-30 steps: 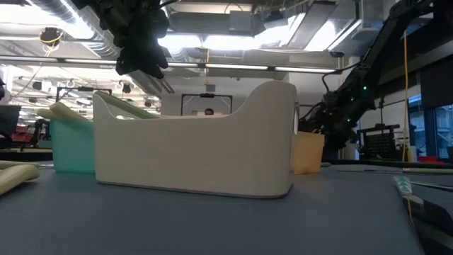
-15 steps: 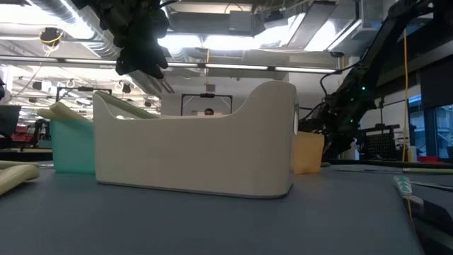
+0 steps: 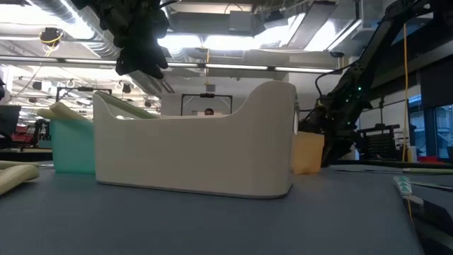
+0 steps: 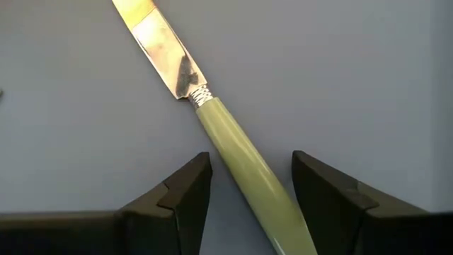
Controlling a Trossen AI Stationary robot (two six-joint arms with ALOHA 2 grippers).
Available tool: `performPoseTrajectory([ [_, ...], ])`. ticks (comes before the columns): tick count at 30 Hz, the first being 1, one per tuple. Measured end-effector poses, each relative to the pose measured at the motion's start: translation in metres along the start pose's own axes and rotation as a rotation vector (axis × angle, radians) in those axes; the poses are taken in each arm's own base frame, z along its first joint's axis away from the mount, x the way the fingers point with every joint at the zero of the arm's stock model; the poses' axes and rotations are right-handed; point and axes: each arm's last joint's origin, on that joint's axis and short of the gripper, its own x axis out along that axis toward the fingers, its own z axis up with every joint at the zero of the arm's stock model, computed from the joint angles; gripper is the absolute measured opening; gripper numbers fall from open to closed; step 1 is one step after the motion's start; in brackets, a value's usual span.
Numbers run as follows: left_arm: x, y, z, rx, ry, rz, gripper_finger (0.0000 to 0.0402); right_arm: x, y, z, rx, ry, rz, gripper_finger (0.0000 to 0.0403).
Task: Sort silverware by color (type)
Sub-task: Put the green table knife into the white bin
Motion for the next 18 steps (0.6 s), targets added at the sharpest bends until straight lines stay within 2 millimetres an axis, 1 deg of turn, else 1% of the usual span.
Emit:
performPoseTrajectory([
  [18, 0.0000, 0.0001, 0.0001, -0.001, -0.002, 0.004, 0.0132, 0.0010, -0.0002, -0.0006, -0.001, 0.010, -0.006, 0.0198],
])
